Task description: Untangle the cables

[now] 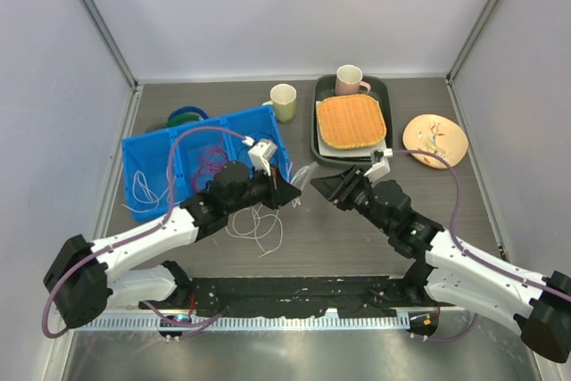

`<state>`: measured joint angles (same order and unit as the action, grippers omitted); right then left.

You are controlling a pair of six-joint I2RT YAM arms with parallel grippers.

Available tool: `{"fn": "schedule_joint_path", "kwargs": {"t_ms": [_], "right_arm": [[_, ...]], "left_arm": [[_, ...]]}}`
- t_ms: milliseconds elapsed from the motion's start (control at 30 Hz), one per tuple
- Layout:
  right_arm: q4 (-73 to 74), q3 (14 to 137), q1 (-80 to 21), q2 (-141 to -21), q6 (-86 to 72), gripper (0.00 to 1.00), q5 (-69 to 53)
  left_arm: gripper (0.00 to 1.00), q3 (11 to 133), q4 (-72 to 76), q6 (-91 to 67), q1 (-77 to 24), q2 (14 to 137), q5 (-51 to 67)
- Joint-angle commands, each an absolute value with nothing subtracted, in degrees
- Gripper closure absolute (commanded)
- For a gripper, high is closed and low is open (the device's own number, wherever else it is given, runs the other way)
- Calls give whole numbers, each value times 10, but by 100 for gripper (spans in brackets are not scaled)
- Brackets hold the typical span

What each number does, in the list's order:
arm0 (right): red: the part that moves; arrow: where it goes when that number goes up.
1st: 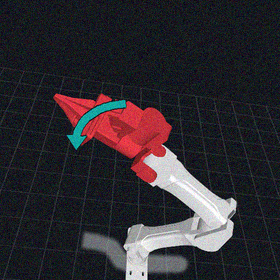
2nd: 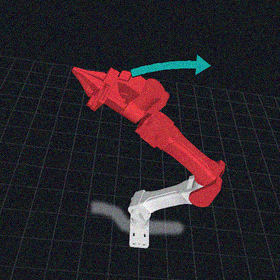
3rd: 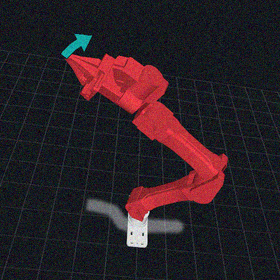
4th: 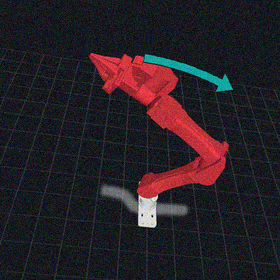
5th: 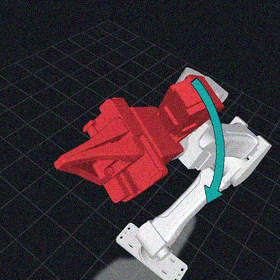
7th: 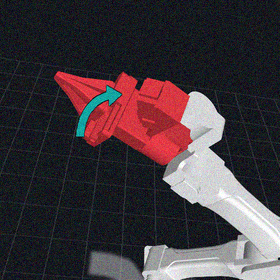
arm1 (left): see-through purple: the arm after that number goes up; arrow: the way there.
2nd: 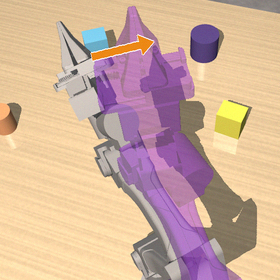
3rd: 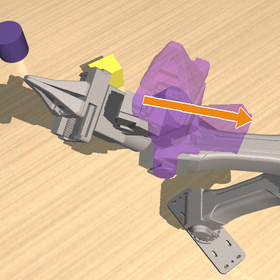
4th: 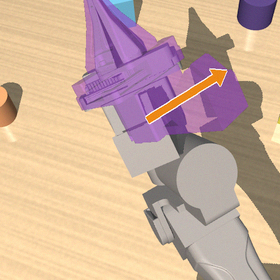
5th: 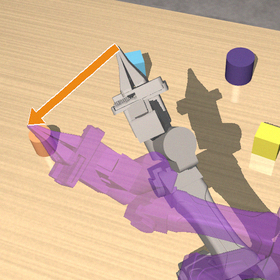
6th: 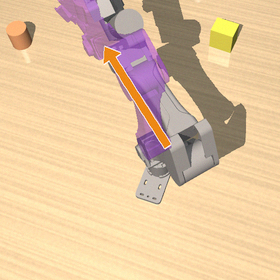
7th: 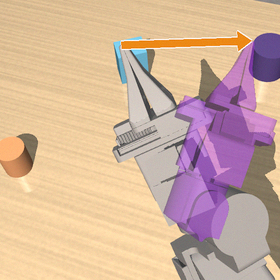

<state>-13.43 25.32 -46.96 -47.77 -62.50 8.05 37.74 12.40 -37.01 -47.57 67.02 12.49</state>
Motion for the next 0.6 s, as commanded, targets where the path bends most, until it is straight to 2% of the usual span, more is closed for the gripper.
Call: {"fn": "schedule_joint_path", "kwargs": {"t_ms": [0, 67, 167, 233, 300, 400, 567], "right_arm": [[-55, 284, -470, -420, -530, 56, 116], [-52, 270, -470, -385, -501, 54, 113], [-40, 253, -471, -362, -477, 43, 112], [-35, 250, -470, -366, -447, 39, 93], [-40, 250, -470, -390, -426, 37, 77], [-76, 248, -470, -436, -420, 35, 59], [-112, 250, -470, -503, -408, 33, 54]], "left_arm": [[100, 406, 5, -365, -473, 616, -70], [100, 432, -76, -368, -472, 608, -127], [100, 470, -180, -406, -459, 606, -272], [100, 491, -271, -434, -427, 604, -373], [100, 511, -335, -467, -386, 593, -394], [100, 505, -357, -476, -266, 551, -372], [100, 492, -380, -477, -147, 503, -402]]}}
